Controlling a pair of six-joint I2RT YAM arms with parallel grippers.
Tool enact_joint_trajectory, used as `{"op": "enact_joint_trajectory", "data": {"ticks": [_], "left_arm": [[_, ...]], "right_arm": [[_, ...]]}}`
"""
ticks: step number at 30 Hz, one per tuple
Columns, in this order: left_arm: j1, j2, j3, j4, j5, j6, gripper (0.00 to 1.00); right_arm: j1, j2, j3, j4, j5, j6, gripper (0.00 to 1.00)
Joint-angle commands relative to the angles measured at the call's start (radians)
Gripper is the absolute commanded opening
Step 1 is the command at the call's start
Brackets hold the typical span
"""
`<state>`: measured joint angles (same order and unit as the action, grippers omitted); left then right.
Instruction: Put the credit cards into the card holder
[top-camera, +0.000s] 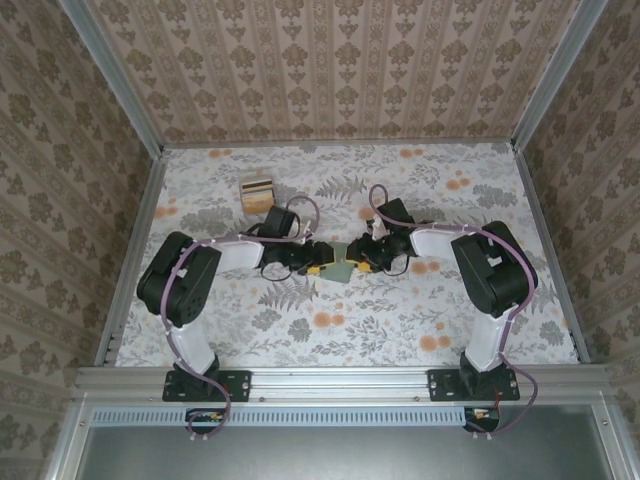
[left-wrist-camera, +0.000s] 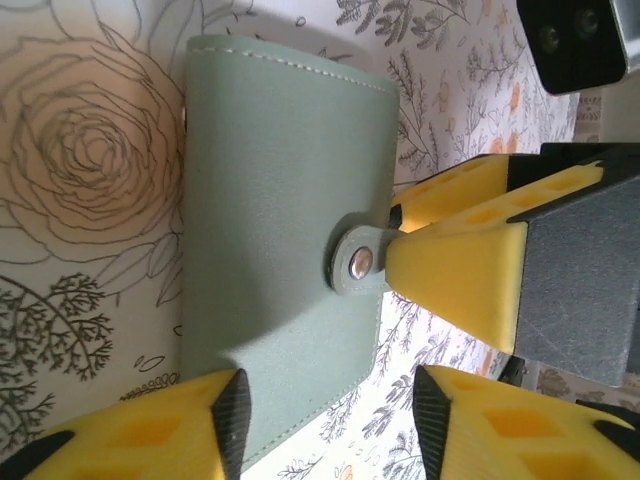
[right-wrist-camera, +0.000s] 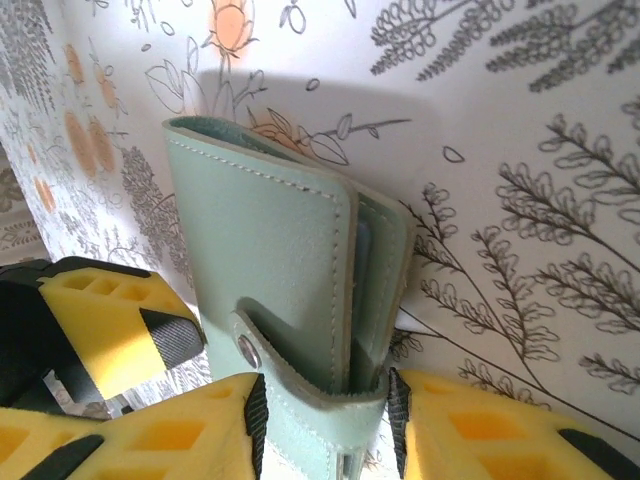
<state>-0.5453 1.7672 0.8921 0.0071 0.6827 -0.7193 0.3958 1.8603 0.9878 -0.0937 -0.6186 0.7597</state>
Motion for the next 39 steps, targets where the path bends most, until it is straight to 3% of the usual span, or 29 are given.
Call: {"op": "enact_joint_trajectory", "data": {"ticks": [1, 4, 12, 17, 22, 26, 31, 37, 39], "left_arm": [[0.01, -0.054, 0.029, -0.188, -0.13, 0.091, 0.54], [0.008, -0.036, 0.031, -0.229, -0.157, 0.116, 0.54], [-0.038, 0.076, 0.08, -0.134, -0.086, 0.078, 0.49], [-0.047, 0.063, 0.059, -0.114, -0.07, 0.074, 0.29], [-0.042, 0.013, 0.056, -0.134, -0.072, 0.088, 0.03], [-0.039, -0.051, 0.042, -0.133, -0.082, 0.061, 0.0], [-0.039, -0.107, 0.041, -0.133, -0.074, 0.038, 0.0], [-0.04, -0.105, 0.057, -0.104, -0.015, 0.023, 0.0], [-0.042, -0.097, 0.057, -0.072, 0.009, -0.003, 0.0]], "right_arm": [[0.006, -0.006, -0.001, 0.023, -0.024, 0.005, 0.41], [0.008, -0.008, 0.01, 0.002, -0.036, 0.001, 0.4], [0.017, 0.0, -0.012, 0.068, -0.039, 0.052, 0.4], [0.034, 0.028, 0.0, 0.072, -0.039, 0.062, 0.31], [0.041, 0.016, -0.002, 0.055, -0.012, 0.041, 0.33], [0.062, -0.061, -0.008, 0.019, 0.05, -0.045, 0.41], [0.107, -0.161, -0.02, -0.066, 0.249, -0.139, 0.43], [0.134, -0.118, 0.027, -0.061, 0.251, -0.138, 0.45], [0.145, -0.09, 0.068, -0.091, 0.287, -0.135, 0.5]]}}
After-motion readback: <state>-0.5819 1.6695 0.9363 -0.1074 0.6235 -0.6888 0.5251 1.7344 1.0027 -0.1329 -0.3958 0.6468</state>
